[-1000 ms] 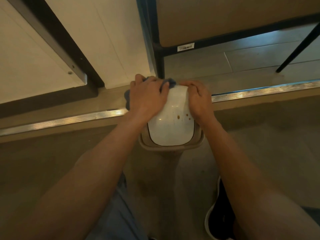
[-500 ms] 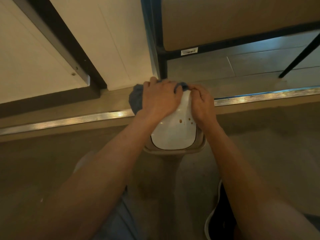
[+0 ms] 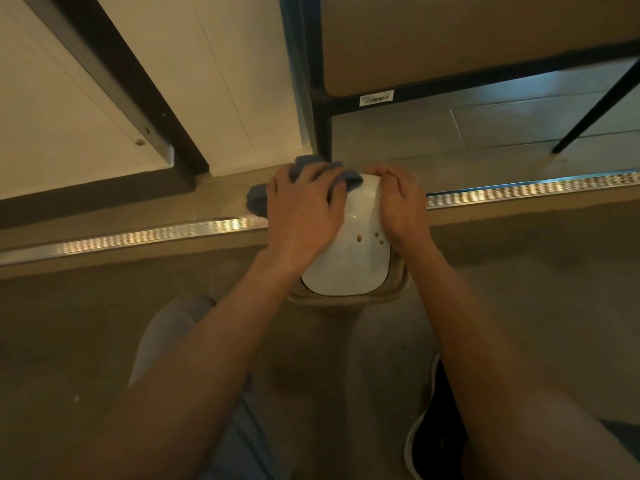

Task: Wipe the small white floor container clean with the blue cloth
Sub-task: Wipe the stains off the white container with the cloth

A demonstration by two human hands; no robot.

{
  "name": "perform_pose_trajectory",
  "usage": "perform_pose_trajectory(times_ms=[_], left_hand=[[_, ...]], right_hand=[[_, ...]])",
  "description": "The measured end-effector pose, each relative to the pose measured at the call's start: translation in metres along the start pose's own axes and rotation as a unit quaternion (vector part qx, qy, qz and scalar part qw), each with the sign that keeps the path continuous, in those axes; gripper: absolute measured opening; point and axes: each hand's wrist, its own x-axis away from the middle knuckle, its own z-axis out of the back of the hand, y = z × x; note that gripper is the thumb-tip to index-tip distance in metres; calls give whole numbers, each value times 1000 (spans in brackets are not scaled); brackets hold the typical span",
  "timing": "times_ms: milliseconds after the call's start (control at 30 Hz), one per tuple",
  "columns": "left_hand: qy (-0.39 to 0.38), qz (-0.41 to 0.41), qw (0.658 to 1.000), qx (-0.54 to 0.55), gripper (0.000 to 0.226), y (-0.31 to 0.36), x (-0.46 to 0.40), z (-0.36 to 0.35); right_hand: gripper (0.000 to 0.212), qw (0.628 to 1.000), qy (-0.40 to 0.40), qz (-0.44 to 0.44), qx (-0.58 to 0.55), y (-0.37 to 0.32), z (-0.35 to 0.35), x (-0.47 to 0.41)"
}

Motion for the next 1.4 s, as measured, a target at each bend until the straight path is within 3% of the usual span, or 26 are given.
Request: perform_pose_trajectory(times_ms=[167,333,400,500,667,867,967,1133,1300,1400], left_hand=[[53,-194,979,-17,42,-46,57,3],[116,-77,989,50,33,-43,39,10],[119,-73,989,37,31,-23,32,4],[112,-150,982,-5,34,-9,46,-7],[94,-302,947,-54,32,-41,67,-2],[113,-186,976,-15,29,-10,33,3],[113,-222,968,-23,28,11,44,-7],[79,-327,940,-51,32,-28,71,-7],[122,-209,970,-20,28,-8,42,-3],[122,-238,964,-16,28,2,52,-14]], right_hand=[[28,1000,-4,-9,-8,-2,0,1],[24,999,-17,-28,-14,-4,0,3],[25,1000,-14,-17,-9,-4,1,2],[24,1000,-8,-22,-19,-4,1,0],[25,999,-4,-31,-16,-3,-1,0],[33,1000,-1,-15,-14,1,-2,-2],[30,999,4,-18,-27,-1,-2,-3],[29,998,-7,-41,-41,0,-1,-3],[27,999,-2,-27,-32,1,-2,-3],[28,999,6,-24,-37,0,-2,-4]])
